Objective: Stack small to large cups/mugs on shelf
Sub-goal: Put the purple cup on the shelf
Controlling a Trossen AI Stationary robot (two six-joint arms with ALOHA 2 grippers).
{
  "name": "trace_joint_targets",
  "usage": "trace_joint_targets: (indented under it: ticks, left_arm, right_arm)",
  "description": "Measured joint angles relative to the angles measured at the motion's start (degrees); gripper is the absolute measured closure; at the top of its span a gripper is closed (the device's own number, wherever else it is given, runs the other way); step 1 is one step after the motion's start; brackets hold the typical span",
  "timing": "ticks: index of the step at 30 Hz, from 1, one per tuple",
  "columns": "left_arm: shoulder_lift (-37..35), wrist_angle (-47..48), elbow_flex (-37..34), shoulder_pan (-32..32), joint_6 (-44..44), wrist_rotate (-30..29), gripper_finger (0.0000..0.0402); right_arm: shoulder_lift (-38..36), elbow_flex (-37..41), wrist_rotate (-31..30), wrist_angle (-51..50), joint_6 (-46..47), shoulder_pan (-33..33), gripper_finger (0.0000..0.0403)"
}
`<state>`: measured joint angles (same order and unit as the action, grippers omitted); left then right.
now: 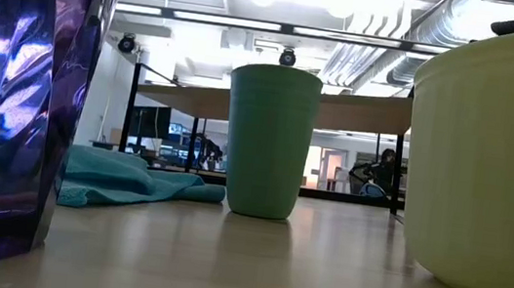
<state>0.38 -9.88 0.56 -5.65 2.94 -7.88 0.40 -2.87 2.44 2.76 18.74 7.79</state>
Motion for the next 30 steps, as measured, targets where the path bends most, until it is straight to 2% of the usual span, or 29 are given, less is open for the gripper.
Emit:
trace_joint_targets:
  ticks: [4, 7, 10, 13, 17, 20, 26, 30]
  left_arm:
    - [0.0, -4.1, 0.0, 0.0, -3.4, 0.2, 0.0275]
    - [0.0, -4.5, 0.0, 0.0, -3.0, -2.7, 0.0275]
    - [0.0, -6.2, 0.0, 0.0, -6.1, -4.0, 0.0275]
    - [0.0, -7.6, 0.0, 0.0, -10.8, -0.2, 0.0275]
    - [0.0, -7.0, 0.0, 0.0, -12.4, 7.5, 0.0275]
    - [0.0, -6.0, 0.0, 0.0, -11.9, 8.2, 0.0275]
    - [0.0, -6.5, 0.0, 0.0, -9.5, 3.6, 0.0275]
    - [0.0, -6.2, 0.0, 0.0, -10.7, 3.4, 0.0275]
  right_arm:
    - [0.0, 0.0, -0.8, 2.2, 0.4, -0.2, 0.0288]
    - [0.0, 0.0, -1.2, 10.5, -3.0, -0.5, 0.0288]
    - [0.0, 0.0, 2.5, 21.0, -10.0, -0.4, 0.0288]
    - [0.0, -1.0, 6.6, 28.4, -14.5, -0.2, 0.0288]
    - [1.9, -8.0, 7.7, 22.7, -15.3, -0.1, 0.0288]
    - [8.8, -14.1, 7.3, 15.9, -15.6, -0.1, 0.0288]
    - [31.6, -29.9, 7.4, 6.0, -19.4, -0.1, 0.0288]
    - [45.6, -44.0, 7.5, -4.4, -21.6, -0.1, 0.0288]
